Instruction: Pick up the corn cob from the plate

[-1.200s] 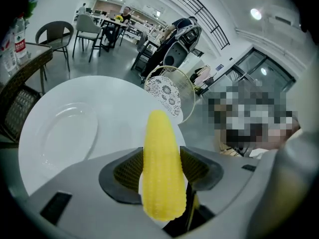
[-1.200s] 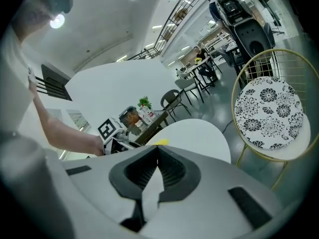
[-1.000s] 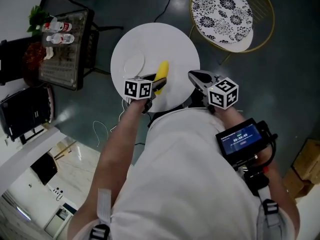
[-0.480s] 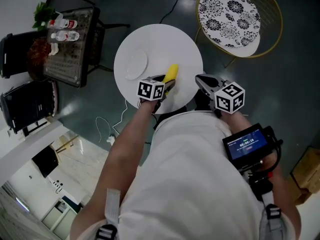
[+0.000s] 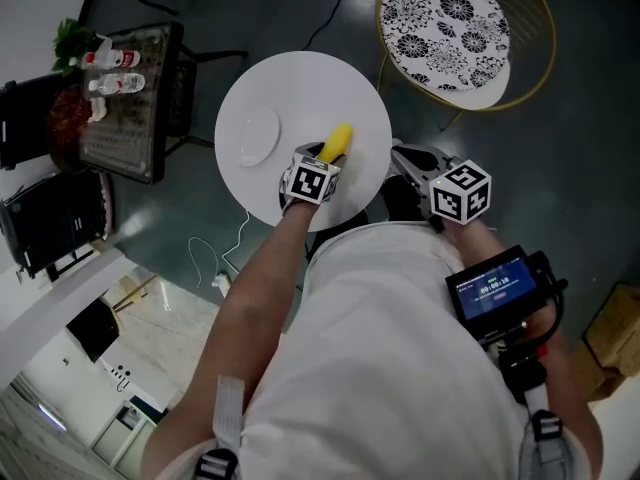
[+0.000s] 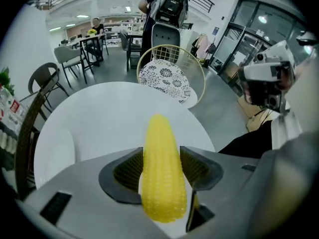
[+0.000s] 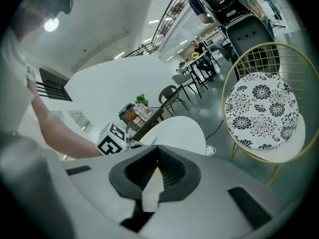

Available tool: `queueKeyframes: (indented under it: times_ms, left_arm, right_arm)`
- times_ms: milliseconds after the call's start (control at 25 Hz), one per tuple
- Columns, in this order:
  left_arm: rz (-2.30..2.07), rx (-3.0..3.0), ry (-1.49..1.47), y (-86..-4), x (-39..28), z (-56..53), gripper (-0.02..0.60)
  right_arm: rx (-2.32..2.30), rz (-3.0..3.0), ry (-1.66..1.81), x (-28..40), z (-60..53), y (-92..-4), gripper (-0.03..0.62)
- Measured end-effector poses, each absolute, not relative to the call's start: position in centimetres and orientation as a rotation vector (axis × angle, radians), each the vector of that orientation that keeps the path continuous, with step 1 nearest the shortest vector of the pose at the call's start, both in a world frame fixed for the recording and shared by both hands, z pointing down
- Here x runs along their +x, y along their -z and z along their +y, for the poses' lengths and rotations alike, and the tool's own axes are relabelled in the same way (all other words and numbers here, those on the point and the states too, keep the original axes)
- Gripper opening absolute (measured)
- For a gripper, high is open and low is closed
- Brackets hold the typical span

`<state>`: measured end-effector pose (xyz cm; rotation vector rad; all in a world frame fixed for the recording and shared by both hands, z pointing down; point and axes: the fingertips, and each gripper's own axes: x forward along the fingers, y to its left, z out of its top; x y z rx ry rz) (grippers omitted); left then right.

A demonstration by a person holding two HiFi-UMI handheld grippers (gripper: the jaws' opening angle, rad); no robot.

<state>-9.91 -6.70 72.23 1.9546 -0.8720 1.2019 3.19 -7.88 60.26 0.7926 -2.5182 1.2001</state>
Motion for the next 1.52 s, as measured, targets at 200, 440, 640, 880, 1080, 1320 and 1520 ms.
queueKeyframes:
  times_ms: [200, 440, 640, 880, 1080, 1320, 1520]
  left_arm:
    - [-0.883, 1.98, -1.308, -72.9, -9.9, -6.5, 0.235]
    - [-0.86, 1.98, -1.428, -73.7, -9.8, -5.8, 0.235]
    - [-0.845, 1.986, -1.485, -74.4, -8.7, -6.5, 0.235]
    - [-0.839, 1.99, -1.57, -74.6, -9.6, -5.9, 0.235]
    - [-0.814, 1.977, -1.646, -74.7, -9.3, -5.4, 0.236]
    - [-0.808, 2.019, -1.596, -73.5, -9.5, -5.1, 0.236]
    - [-0.857, 2.056, -1.502, -71.7, -9.4, -5.1, 0.236]
  right_arm:
    - [0.788, -2.502, -1.213, 4.2, -8.1, -60.4, 0.008]
    - [0.756, -2.5, -1.212, 4.6, -8.4, -60.6, 0.008]
    - [0.722, -2.511, -1.201, 5.6, -10.0, -60.8, 0.009]
    - [0.698, -2.51, -1.194, 4.9, -10.1, -60.9, 0.008]
    - [0.671, -2.509, -1.183, 5.3, -9.8, -60.8, 0.008]
    - [0.632, -2.512, -1.176, 4.0, -9.5, -60.9, 0.008]
    - [0.593, -2.517, -1.172, 3.3, -9.2, -60.8, 0.008]
